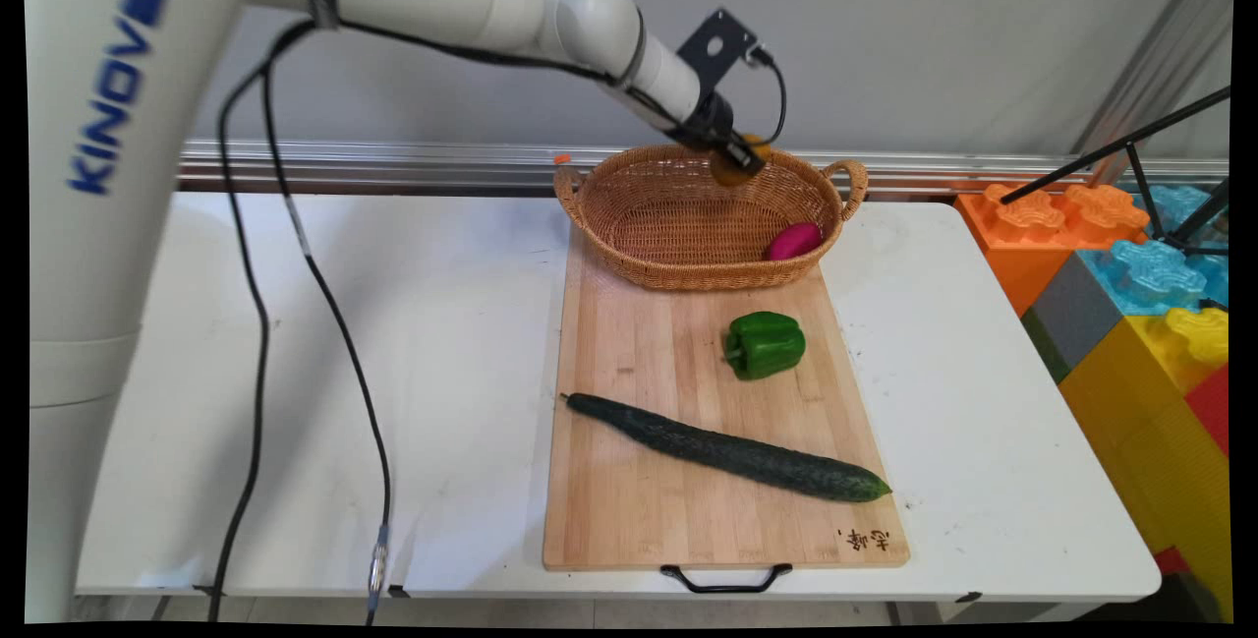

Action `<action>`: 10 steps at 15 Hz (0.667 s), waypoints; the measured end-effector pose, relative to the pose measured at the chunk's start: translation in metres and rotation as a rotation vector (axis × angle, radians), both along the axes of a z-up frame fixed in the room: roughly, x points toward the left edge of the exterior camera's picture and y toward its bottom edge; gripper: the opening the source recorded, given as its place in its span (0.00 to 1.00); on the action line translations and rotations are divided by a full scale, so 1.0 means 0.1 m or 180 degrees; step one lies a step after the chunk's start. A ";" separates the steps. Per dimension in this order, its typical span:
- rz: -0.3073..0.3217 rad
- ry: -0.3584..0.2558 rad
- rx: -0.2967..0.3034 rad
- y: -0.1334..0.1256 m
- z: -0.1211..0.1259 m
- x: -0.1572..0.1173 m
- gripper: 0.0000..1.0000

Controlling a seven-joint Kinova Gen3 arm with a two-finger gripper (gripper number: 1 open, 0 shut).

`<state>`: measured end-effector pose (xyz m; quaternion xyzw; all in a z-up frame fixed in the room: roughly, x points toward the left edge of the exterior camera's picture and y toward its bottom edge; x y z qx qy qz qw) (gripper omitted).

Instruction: Place the picked object on the cutting board

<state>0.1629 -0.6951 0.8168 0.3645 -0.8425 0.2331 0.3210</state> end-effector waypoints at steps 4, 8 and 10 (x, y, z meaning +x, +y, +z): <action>-0.0042 0.0031 -0.0123 0.38 0.59 -0.07 0.00; -0.0217 0.0024 -0.0042 0.88 0.94 -0.11 0.00; -0.0377 -0.0001 0.0082 1.17 1.02 -0.12 0.00</action>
